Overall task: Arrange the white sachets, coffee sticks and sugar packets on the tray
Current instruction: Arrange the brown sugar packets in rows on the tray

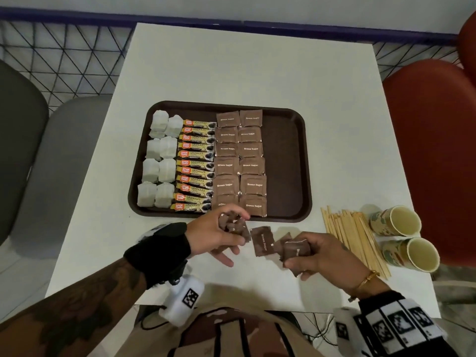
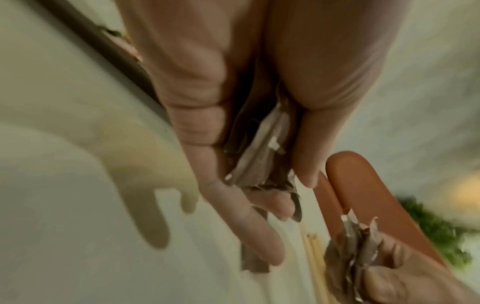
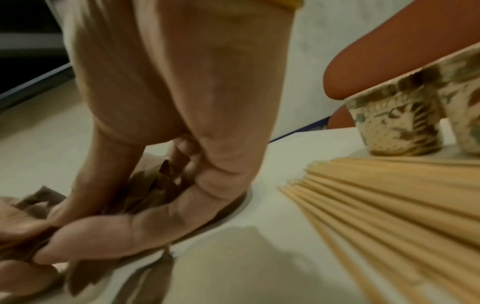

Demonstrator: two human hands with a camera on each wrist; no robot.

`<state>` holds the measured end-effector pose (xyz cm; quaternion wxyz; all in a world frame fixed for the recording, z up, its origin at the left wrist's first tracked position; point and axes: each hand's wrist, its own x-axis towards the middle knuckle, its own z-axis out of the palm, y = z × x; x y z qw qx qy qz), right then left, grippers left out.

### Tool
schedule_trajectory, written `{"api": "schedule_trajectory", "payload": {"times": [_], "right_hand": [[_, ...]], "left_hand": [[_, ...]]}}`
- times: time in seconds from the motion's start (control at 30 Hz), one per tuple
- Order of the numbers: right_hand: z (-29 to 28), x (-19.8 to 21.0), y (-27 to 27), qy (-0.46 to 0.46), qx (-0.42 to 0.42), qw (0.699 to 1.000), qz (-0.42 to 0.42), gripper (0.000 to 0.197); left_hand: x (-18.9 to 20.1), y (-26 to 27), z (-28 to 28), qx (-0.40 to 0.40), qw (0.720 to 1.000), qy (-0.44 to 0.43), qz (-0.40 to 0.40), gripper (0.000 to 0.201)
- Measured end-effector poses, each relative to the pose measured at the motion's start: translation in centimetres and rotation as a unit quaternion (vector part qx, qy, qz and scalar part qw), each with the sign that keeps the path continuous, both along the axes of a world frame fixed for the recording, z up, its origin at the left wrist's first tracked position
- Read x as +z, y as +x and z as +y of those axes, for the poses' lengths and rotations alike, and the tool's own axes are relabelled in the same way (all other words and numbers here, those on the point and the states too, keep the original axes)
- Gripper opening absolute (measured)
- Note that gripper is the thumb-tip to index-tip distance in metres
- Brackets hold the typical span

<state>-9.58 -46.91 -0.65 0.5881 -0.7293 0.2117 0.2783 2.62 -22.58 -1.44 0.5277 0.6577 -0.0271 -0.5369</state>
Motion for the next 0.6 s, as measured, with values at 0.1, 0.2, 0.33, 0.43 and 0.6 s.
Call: {"api": "schedule_trajectory", "payload": {"times": [0.1, 0.2, 0.33, 0.43, 0.6], "right_hand": [[1.8, 0.9, 1.6, 0.067, -0.031, 0.997, -0.016, 0.033], [4.0, 1.1, 3.2, 0.112, -0.041, 0.992, -0.037, 0.034], [6.0, 1.1, 4.4, 0.094, -0.064, 0.992, -0.06, 0.034], [7.1, 0.7, 4.1, 0.059, -0.108, 0.99, -0.064, 0.039], [5.9, -0.1, 2.9, -0.053, -0.137, 0.988, -0.046, 0.037]], "left_hand": [[1.1, 0.1, -0.9, 0.019, 0.996, -0.066, 0.064, 0.051], [1.5, 0.0, -1.8, 0.03, 0.994, -0.085, 0.068, 0.05], [1.1, -0.3, -2.9, 0.083, 0.995, -0.058, -0.02, 0.04], [0.2, -0.3, -2.6, 0.129, 0.989, -0.027, -0.068, 0.034], [0.4, -0.3, -1.1, 0.153, 0.987, -0.011, -0.048, 0.033]]}}
